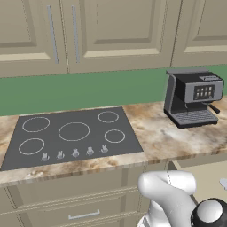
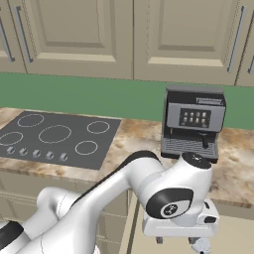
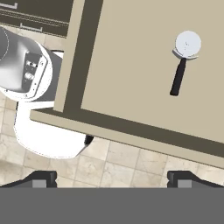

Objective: Take the pizza cutter from the drawer on the right and place it on the dining counter for cutting.

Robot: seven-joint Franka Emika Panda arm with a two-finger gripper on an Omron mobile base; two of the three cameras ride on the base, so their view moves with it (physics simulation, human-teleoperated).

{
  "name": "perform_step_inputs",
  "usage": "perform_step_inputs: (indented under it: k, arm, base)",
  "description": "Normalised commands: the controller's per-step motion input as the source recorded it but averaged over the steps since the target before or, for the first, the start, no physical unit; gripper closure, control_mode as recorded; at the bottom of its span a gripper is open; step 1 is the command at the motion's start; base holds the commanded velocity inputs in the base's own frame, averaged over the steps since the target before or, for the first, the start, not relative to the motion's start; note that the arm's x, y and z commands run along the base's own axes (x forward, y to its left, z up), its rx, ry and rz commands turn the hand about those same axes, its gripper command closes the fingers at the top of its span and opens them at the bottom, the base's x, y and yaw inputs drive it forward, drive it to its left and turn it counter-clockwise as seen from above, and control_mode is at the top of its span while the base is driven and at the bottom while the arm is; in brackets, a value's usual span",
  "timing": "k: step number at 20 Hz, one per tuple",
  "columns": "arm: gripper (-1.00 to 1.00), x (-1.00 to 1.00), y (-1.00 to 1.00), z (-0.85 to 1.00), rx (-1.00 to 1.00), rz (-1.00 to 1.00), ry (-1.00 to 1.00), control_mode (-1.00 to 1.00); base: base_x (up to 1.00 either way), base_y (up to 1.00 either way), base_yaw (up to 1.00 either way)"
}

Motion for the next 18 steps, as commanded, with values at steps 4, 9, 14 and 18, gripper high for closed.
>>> perform_step_inputs:
  k: [4,9,14,18]
  arm:
    - [-1.00,0.01,-0.19,-0.07,0.00,0.00,0.00,-1.00]
    - [-1.00,0.00,-0.39,-0.04,0.00,-0.01,0.00,-1.00]
    - [-1.00,0.02,-0.41,-0.04,0.00,-0.03,0.00,-1.00]
    - [-1.00,0.35,-0.09,-0.14,0.00,0.00,0.00,-1.00]
  base:
    - [0.00,0.00,0.00]
    - [0.00,0.00,0.00]
    - [0.00,0.00,0.00]
    - [0.00,0.00,0.00]
